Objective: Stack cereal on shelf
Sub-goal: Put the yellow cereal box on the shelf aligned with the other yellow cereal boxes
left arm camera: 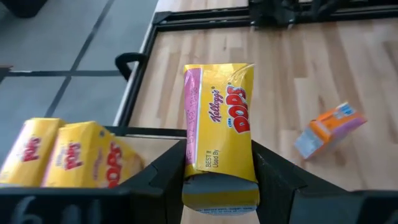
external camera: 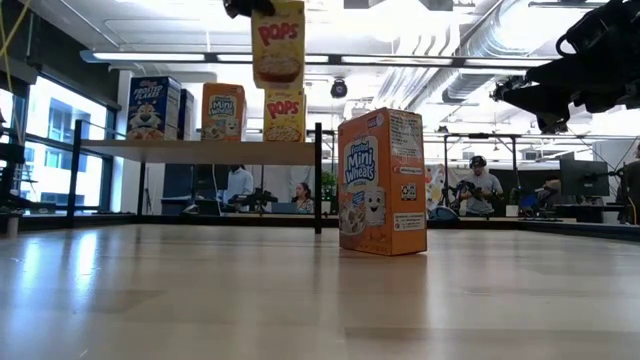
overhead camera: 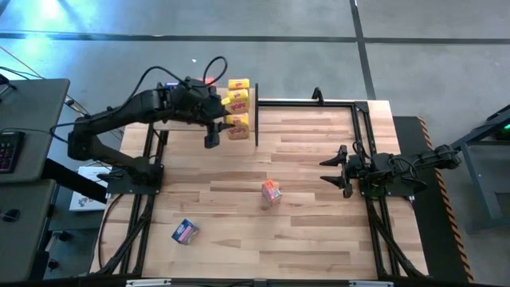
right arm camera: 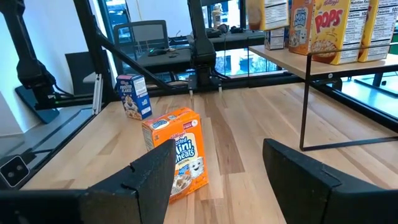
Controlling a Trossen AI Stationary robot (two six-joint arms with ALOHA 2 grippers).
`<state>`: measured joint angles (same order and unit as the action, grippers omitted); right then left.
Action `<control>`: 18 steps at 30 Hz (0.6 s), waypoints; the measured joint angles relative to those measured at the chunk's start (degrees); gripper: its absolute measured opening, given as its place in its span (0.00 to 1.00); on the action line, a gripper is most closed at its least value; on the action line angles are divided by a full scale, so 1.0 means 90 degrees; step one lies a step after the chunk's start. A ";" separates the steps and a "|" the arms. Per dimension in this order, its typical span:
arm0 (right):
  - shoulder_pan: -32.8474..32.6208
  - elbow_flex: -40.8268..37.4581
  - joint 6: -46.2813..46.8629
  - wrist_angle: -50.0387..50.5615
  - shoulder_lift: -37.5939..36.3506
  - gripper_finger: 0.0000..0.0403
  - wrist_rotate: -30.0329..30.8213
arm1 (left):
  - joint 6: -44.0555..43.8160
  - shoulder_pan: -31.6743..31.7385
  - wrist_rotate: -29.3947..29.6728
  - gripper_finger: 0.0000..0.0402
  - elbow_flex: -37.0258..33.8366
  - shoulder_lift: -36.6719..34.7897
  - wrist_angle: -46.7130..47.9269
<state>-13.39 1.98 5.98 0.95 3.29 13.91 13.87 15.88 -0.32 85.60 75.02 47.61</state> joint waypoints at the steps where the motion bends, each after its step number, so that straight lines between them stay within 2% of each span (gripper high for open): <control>1: 0.0000 0.0000 -0.0002 0.0000 0.0000 0.58 0.0000 | 0.0065 0.0067 -0.0002 0.34 0.0000 0.0000 -0.0002; 18: 0.0000 0.0000 -0.0001 0.0005 0.0002 0.58 -0.0027 | 0.0495 0.0925 -0.0253 0.34 -0.0266 0.0012 -0.0149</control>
<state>-13.39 1.98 5.97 0.99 3.31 13.67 18.33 24.21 -2.59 83.21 75.13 46.27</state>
